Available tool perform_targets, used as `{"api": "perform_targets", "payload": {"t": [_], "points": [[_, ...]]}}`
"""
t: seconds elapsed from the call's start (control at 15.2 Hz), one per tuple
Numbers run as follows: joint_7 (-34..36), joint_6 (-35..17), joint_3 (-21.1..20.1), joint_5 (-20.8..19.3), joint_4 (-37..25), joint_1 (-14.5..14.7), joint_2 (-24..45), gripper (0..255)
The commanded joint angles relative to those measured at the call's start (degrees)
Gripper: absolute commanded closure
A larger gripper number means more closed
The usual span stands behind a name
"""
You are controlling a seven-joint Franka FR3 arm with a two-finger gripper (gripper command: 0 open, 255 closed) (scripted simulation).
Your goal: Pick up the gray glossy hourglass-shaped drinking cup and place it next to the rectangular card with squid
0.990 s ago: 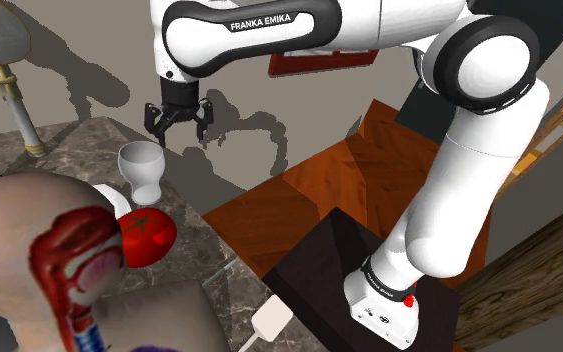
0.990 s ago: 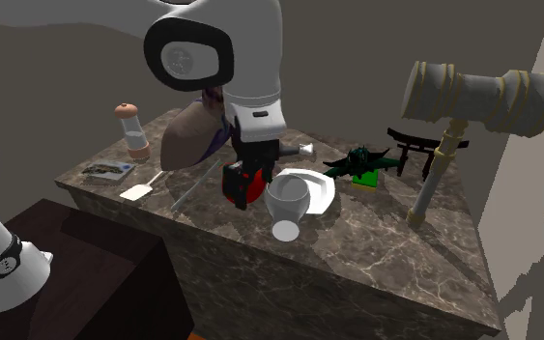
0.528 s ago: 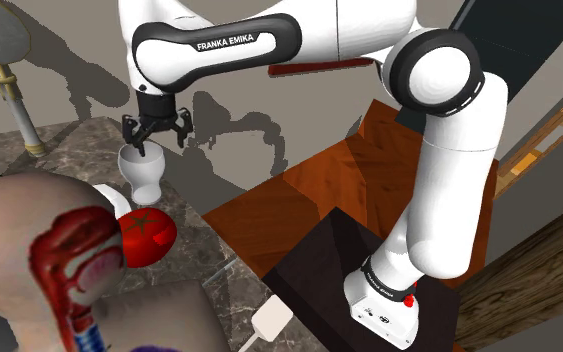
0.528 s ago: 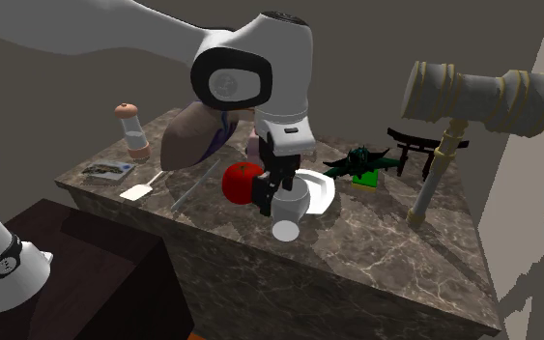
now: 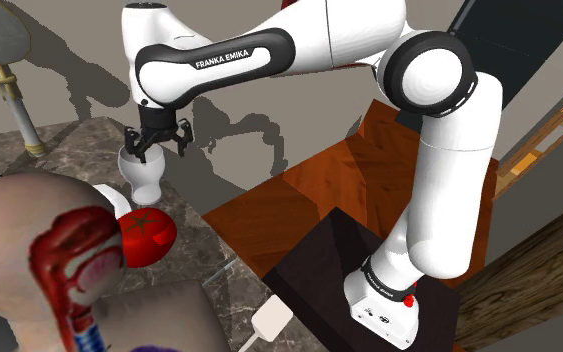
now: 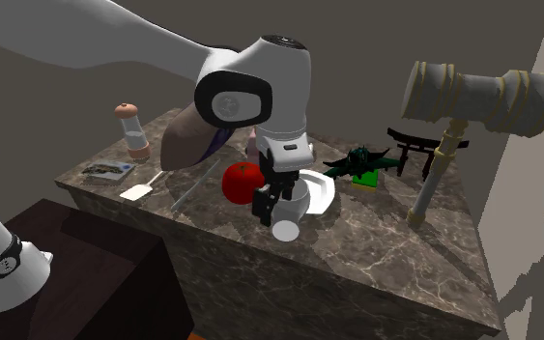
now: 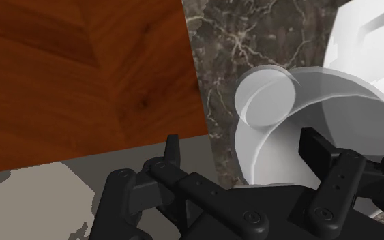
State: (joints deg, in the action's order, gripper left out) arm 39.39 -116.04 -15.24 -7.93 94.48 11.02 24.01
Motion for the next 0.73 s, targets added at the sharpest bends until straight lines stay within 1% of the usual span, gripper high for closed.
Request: {"api": "perform_targets", "payload": {"t": [0.0, 0.2, 0.26, 0.66], "points": [[0.0, -0.06, 0.0, 0.0, 0.05, -0.01, -0.01, 0], [0.0, -0.04, 0.0, 0.0, 0.04, 0.0, -0.01, 0], [0.0, -0.04, 0.0, 0.0, 0.04, 0.0, -0.01, 255], [0.01, -0.04, 0.0, 0.0, 0.04, 0.0, -0.01, 255]]}}
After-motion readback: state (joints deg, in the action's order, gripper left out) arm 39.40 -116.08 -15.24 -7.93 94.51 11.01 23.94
